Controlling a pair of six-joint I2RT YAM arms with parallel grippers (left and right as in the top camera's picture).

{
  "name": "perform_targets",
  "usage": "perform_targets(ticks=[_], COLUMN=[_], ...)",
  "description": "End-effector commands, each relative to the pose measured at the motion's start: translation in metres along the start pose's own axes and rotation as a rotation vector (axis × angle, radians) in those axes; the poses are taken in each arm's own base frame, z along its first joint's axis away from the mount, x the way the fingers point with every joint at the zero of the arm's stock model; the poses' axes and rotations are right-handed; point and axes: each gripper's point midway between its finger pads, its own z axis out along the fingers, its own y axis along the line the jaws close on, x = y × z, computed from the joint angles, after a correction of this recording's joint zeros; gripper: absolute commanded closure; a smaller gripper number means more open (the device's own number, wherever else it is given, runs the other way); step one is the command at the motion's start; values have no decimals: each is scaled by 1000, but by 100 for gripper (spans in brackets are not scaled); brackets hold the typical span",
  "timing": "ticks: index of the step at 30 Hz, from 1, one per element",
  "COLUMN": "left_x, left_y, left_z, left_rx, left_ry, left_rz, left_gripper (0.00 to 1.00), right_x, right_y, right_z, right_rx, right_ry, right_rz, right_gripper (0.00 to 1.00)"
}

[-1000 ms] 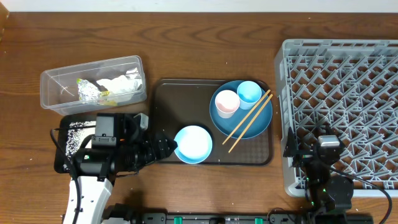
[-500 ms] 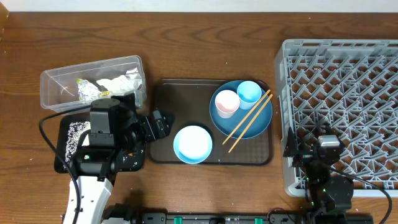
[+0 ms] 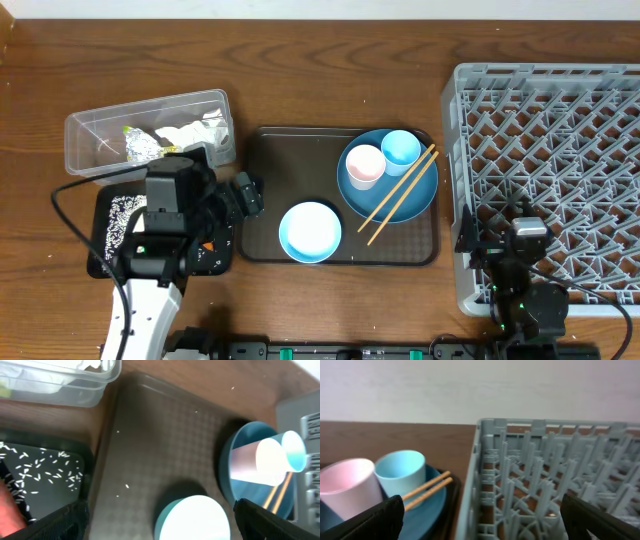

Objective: Sort waste into correct bins and load items into the dishwasher rack
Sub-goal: 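Move the left gripper right over the light-blue bowl, then lower the left gripper and close it on the bowl rim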

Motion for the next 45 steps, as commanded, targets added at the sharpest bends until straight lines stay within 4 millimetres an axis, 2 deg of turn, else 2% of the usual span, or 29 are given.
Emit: perform_targets(ticks=[1,5,12,15,18,23,24,26,29,31,34,39,45], left_x=[-4,2,7,9,9,16,21,31,47,55,67,81,88], left_y=[6,6,-22,-33,-34,-31,-29,-25,-18,-14,-8,-1,5], left_z=[7,17,17,15,15,14,14,13,12,12,11,15,25], left_rx=[-33,-21,145,213,218,206,200,185,161,150,132,119,106], left_ry=[12,56,92,101,100,132,152,194,259,288,330,364,365], left_rz=[46,36,142,184,183,158,150,132,105,92,73,54,-17], left_gripper=[5,8,16,17,28,28,33,49,68,72,71,51,49], right_x=[-3,-20,-85,-107,-125,-148,-153,-161,-158,-150,-147,-145,-144], right_y=[13,18,19,21,27,39,45,56,67,64,62,60,58], right_z=[-1,-8,-35,-47,-56,-65,-66,-67,-72,-73,-73,-73,-72], right_rx=[-81,-100,-88,-85,-102,-146,-177,-245,-304,-285,-274,-260,-248], right_ry=[4,6,-20,28,102,244,259,271,300,332,345,351,352], right_rz=[135,190,150,154,161,181,186,194,206,210,212,211,210], right_gripper=[1,1,1,1,1,1,1,1,1,1,1,1,1])
